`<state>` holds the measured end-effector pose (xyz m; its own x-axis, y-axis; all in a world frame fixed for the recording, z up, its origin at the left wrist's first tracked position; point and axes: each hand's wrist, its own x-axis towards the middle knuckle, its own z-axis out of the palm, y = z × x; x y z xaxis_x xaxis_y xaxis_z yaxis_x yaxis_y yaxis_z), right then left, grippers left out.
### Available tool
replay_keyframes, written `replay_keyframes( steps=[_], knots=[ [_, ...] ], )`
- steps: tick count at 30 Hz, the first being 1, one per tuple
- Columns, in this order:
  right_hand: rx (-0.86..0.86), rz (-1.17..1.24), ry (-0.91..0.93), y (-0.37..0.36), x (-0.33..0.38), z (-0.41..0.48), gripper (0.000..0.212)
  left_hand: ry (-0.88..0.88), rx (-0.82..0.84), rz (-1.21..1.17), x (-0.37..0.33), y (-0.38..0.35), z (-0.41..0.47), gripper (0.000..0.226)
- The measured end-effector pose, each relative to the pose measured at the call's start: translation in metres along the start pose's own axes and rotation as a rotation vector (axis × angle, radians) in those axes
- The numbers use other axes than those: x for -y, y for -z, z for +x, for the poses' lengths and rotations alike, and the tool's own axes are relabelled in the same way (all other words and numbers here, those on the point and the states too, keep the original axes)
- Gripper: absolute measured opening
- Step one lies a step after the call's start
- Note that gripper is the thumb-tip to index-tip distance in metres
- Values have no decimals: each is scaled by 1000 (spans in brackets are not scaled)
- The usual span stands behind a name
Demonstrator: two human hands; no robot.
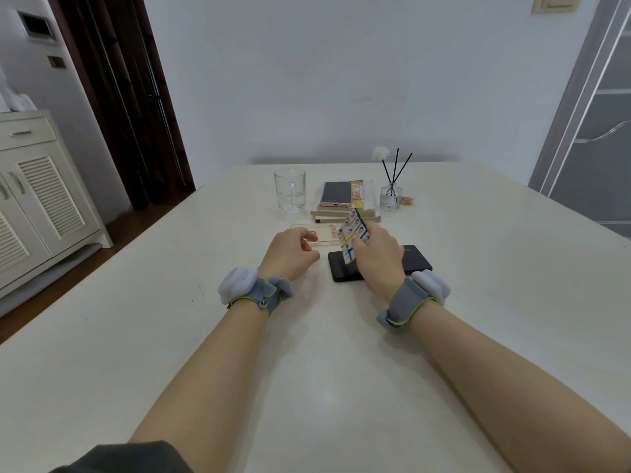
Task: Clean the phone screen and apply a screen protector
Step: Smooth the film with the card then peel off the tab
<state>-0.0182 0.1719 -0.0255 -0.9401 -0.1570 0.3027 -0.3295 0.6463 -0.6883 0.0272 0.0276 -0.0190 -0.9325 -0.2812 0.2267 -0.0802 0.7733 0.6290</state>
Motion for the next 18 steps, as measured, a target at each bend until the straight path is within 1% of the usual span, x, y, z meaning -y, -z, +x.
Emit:
replay_keyframes(
  steps=[2,4,7,9,11,14,16,18],
  knots=[
    [19,-43,-52,0,-5,0,27,0,1,2,0,-1,0,32],
    [55,-71,-60,-2,-6,-1,27,2,9,3,1,-1,0,29],
    [135,-94,3,-8,-1,-3,25,-4,17,8,1,-1,-1,25],
    [166,-63,39,-10,2,-5,25,-9,13,-7,0,-1,-1,23],
    [131,-45,39,-9,3,-5,25,-3,5,-17,0,-1,-2,20],
    [62,-93,-19,-4,-1,-2,25,7,-3,-3,-1,-2,-2,17],
    [77,-111,-28,-3,-2,-3,26,20,-11,-4,-3,-3,-1,19],
    [139,-99,6,-5,0,-5,25,31,-18,-3,-4,-4,-2,21]
  ],
)
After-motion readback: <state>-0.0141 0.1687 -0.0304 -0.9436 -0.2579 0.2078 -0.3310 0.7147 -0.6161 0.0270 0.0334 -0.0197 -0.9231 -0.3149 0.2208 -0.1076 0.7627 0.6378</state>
